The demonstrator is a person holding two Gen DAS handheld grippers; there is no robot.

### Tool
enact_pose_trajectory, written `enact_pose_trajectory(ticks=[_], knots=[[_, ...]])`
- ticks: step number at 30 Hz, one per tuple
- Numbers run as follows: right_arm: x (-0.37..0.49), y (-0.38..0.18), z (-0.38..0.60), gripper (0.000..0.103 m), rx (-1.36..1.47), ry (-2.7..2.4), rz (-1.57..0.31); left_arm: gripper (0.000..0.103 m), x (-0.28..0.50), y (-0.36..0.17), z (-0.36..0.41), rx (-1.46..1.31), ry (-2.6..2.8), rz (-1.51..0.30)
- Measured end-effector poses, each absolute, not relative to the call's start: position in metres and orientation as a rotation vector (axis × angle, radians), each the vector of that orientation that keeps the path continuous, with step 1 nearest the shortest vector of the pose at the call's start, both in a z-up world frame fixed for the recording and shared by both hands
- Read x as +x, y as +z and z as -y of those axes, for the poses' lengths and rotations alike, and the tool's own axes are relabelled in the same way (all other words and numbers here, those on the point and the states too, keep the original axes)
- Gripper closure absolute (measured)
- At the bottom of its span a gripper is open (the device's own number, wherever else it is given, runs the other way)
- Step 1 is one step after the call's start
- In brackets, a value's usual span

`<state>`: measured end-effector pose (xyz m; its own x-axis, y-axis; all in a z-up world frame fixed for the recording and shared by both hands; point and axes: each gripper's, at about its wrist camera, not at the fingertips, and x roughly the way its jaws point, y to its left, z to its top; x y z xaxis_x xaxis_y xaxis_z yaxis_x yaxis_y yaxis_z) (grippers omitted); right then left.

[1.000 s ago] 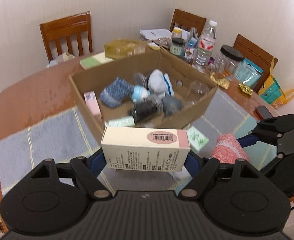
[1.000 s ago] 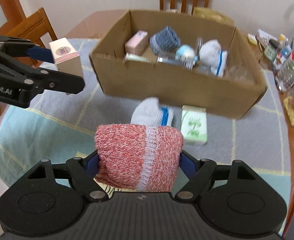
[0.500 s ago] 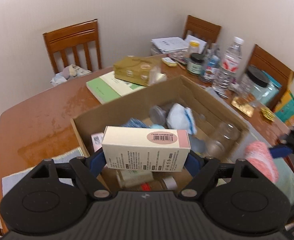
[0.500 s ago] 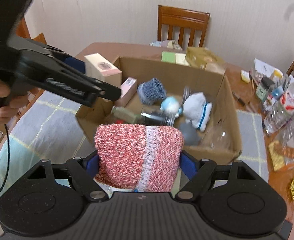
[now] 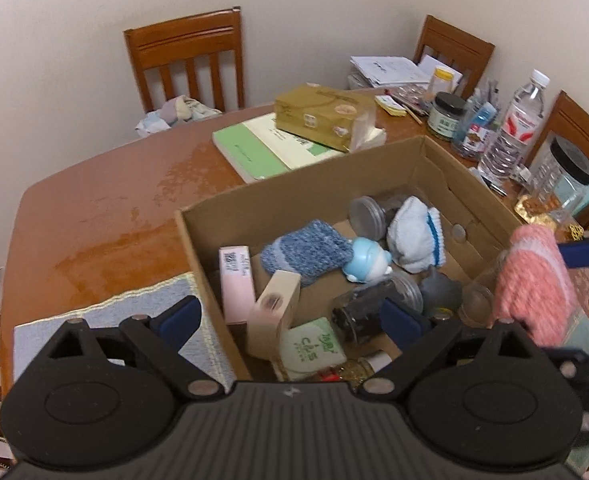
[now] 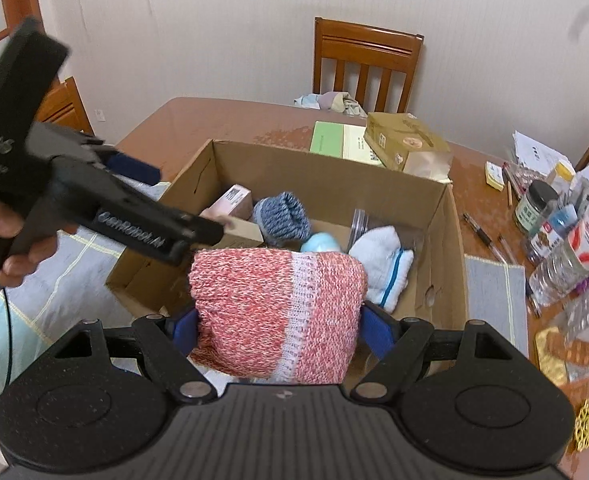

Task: Organize objects
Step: 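Carry cream box and pink sock over the cardboard box and open both tools, then move both tools back to the white sock and green tissue pack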

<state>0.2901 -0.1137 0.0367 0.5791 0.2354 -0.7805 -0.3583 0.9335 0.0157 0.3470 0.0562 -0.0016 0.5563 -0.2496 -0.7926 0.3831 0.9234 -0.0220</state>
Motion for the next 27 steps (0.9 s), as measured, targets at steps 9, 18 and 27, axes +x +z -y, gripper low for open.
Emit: enact_pose_trajectory(ticks=[9, 18, 27], knots=[[0.314, 0.041, 0.112, 0.0, -0.16, 0.36, -0.825, 0.005, 0.333, 0.018, -0.069, 0.141, -0.322, -0.862], [0.291, 0.036, 0.121, 0.0, -0.163, 0.37, -0.821, 0.004, 0.299, 0.012, -0.072, 0.102, -0.293, -0.845], [0.24, 0.011, 0.135, 0.0, -0.149, 0.277, -0.852, 0.004, 0.255, 0.002, -0.077, 0.071, -0.283, -0.847]])
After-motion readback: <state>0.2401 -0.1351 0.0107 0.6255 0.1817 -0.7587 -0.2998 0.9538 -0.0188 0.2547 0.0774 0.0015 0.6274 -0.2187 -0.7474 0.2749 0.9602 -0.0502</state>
